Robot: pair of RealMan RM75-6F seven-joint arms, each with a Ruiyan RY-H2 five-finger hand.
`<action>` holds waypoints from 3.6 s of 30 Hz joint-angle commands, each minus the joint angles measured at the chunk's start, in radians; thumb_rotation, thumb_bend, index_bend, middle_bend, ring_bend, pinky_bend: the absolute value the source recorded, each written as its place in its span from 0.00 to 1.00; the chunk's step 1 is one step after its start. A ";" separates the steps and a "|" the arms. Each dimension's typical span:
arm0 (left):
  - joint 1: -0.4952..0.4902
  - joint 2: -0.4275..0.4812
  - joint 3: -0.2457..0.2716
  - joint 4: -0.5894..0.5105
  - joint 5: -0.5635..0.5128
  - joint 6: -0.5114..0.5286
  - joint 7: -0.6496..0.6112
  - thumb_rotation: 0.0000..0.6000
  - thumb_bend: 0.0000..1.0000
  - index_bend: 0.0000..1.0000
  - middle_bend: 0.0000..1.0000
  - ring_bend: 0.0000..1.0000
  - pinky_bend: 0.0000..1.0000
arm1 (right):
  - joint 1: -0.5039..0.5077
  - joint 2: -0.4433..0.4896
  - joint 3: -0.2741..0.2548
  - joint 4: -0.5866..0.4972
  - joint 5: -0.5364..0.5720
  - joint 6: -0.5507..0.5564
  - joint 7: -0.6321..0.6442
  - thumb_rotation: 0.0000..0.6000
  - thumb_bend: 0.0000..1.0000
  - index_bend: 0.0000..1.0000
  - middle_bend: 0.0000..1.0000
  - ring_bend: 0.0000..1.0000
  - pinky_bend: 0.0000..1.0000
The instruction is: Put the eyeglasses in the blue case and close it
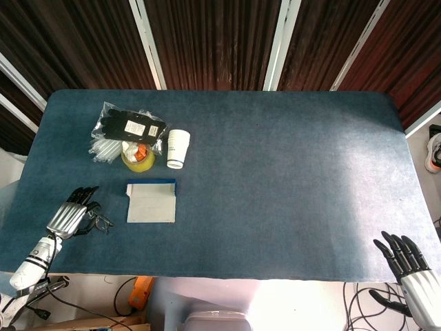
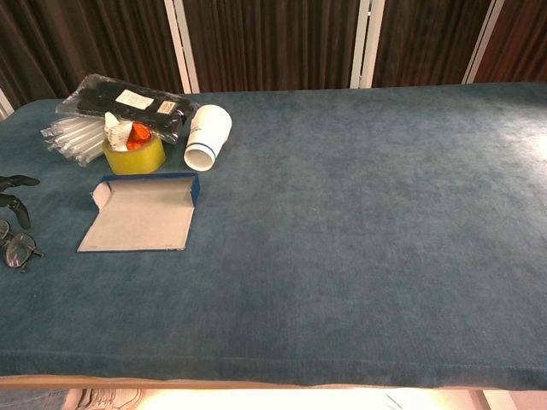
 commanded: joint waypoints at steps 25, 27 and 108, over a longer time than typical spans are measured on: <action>-0.025 -0.037 -0.002 0.064 -0.039 -0.066 0.007 1.00 0.43 0.60 0.02 0.00 0.02 | -0.016 0.005 0.002 0.010 0.005 0.029 0.024 1.00 0.12 0.00 0.00 0.00 0.00; -0.024 -0.039 -0.002 0.068 -0.039 -0.063 0.007 1.00 0.43 0.62 0.03 0.00 0.02 | -0.016 0.005 0.002 0.010 0.006 0.028 0.024 1.00 0.12 0.00 0.00 0.00 0.00; -0.250 -0.247 -0.365 -0.333 -0.536 -0.144 0.820 1.00 0.47 0.68 0.14 0.03 0.05 | -0.023 0.052 -0.003 0.068 0.001 0.100 0.216 1.00 0.12 0.00 0.00 0.00 0.00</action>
